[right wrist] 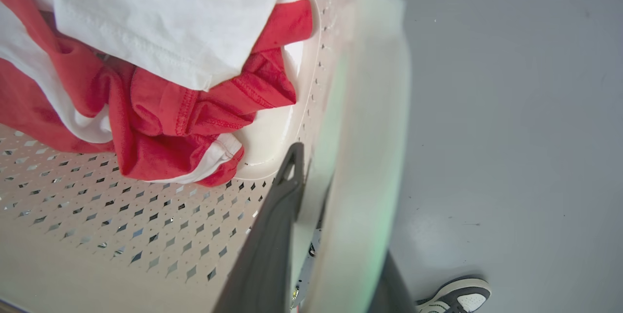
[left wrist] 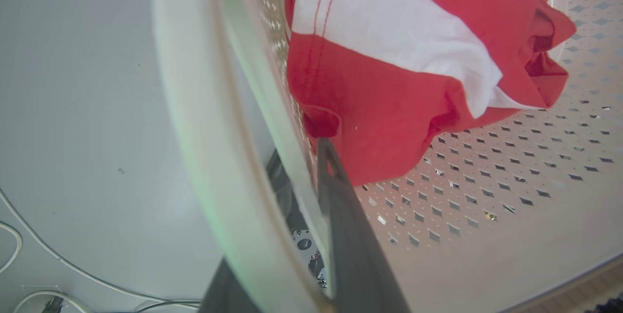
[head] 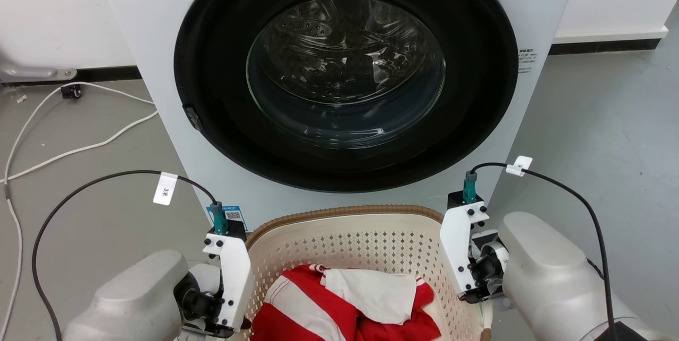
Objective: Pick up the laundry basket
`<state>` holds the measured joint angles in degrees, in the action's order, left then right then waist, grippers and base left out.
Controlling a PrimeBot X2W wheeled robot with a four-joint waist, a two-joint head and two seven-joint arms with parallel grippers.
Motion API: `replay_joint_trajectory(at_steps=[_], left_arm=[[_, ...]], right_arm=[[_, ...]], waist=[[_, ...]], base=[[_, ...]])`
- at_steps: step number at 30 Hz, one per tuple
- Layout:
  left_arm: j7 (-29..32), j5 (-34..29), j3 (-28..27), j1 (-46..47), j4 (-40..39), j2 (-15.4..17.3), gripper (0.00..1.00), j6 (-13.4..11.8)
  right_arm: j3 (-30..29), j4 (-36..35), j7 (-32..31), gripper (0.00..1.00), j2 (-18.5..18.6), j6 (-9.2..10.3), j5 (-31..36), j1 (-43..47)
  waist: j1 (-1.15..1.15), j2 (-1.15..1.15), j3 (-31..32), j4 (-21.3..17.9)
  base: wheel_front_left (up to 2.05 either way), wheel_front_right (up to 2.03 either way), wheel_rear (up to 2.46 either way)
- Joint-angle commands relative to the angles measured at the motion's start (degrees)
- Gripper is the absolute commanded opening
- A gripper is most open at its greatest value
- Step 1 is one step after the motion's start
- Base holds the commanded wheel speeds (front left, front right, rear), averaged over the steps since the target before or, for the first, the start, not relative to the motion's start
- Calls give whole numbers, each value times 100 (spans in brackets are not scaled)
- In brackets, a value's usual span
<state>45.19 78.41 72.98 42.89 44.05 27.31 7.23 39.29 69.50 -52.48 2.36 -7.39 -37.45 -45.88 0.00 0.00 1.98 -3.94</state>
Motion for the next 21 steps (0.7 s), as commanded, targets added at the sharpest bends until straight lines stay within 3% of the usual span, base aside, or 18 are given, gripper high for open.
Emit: replay_joint_trajectory(at_steps=[1,21], left_arm=[[46,-27,54,22,41,72,0,37],[1,-50,57,61,171,-19,0,31]], right_arm=[[22,3,40,0,95,-18,-4,-149],[141,40,44,0,94,-18,-155,-164]], waist=[[0,0,0,0],[0,0,-11,-27]], base=[[0,0,0],[0,0,0]])
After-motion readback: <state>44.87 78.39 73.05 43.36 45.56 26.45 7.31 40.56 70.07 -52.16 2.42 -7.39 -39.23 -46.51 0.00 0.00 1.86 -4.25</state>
